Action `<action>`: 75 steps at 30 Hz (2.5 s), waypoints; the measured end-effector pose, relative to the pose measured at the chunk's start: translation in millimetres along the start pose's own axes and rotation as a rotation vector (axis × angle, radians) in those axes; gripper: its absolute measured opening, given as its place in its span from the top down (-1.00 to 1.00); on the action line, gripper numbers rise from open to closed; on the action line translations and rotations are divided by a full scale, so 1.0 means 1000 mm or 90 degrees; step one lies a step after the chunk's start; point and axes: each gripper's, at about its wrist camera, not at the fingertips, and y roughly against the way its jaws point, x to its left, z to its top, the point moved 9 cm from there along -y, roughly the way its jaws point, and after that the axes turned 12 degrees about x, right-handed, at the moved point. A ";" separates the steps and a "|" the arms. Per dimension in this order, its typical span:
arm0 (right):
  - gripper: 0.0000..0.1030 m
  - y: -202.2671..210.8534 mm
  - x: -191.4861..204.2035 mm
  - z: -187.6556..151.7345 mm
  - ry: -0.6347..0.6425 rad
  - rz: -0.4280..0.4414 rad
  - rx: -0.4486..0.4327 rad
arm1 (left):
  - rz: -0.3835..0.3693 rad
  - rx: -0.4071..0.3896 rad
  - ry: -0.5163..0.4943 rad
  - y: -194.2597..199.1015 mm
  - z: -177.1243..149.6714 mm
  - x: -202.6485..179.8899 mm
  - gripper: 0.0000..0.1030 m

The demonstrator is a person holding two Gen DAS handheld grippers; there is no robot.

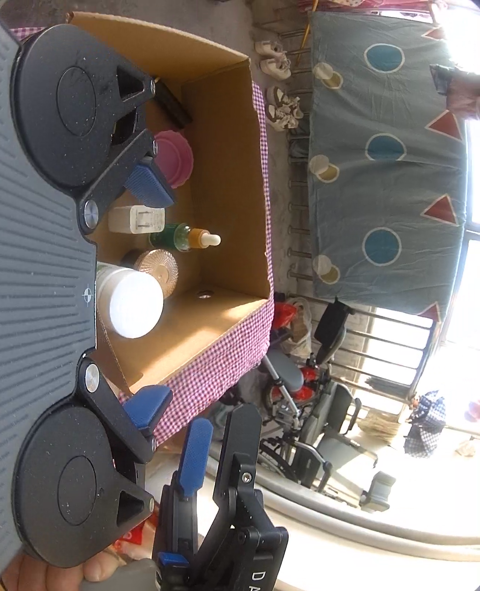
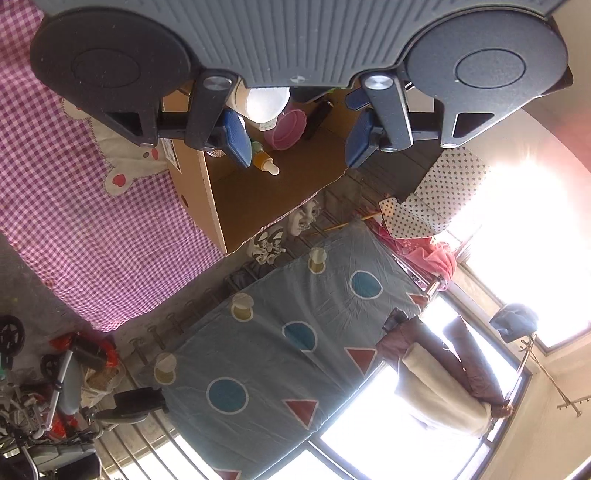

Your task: Organize rigid objects

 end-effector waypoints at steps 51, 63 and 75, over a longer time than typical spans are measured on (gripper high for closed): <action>-1.00 -0.053 0.045 -0.072 0.235 -0.341 0.099 | 0.258 0.089 0.102 0.023 -0.042 0.084 -0.99; -1.00 -0.057 0.035 -0.067 0.222 -0.351 0.111 | 0.254 0.094 0.099 0.020 -0.041 0.083 -0.99; -1.00 -0.059 0.035 -0.069 0.229 -0.354 0.116 | 0.254 0.098 0.103 0.021 -0.043 0.085 -0.99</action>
